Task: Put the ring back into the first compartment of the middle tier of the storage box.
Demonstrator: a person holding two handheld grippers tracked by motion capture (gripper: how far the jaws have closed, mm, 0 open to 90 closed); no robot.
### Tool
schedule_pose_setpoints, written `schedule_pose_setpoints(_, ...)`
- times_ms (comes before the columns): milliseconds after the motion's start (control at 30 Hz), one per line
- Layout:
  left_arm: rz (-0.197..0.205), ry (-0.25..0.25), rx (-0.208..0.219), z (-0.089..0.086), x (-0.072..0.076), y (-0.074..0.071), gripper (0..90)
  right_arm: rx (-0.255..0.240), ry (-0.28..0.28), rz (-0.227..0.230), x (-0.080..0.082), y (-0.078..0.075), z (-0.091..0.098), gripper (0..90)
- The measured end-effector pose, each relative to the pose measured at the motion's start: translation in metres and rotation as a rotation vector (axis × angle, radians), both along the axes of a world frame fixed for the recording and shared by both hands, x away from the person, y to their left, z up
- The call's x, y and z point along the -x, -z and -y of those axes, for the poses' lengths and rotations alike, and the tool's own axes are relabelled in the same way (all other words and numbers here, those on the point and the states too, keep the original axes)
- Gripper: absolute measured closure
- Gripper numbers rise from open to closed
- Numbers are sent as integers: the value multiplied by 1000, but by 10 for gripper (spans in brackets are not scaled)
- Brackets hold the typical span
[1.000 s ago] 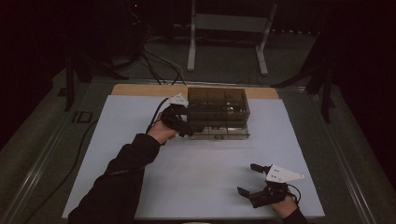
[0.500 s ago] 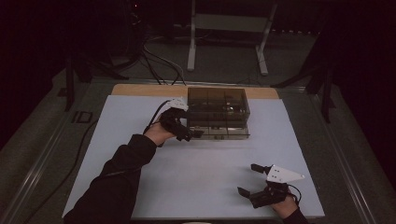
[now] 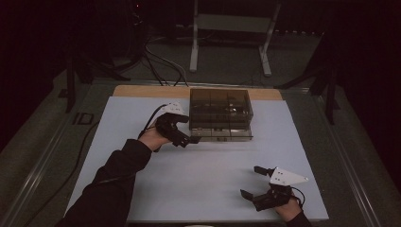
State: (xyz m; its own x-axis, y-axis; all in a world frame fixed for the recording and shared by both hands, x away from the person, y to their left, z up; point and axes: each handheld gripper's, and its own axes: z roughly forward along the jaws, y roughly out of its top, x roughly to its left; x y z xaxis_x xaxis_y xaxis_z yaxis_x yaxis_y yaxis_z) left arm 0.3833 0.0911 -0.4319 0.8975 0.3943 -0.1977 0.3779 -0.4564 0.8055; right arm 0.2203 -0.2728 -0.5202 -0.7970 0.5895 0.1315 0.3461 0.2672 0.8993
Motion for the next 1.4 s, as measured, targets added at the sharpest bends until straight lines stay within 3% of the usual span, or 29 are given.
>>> schedule_pose_setpoints(367,11,21,-13,-17,17,1,8,0,-3,-4,0,0,-1,0)
schedule_pose_setpoints(500,14,7,-32,-25,21,4,9,2,-2,-4,0,0,-1,0)
schedule_pose_setpoints(933,20,-52,-30,-54,42,17,9,4,0,-6,0,1,-1,0)
schedule_pose_setpoints(1400,24,-64,-32,-75,71,37,9,6,0,-12,-1,1,-2,0)
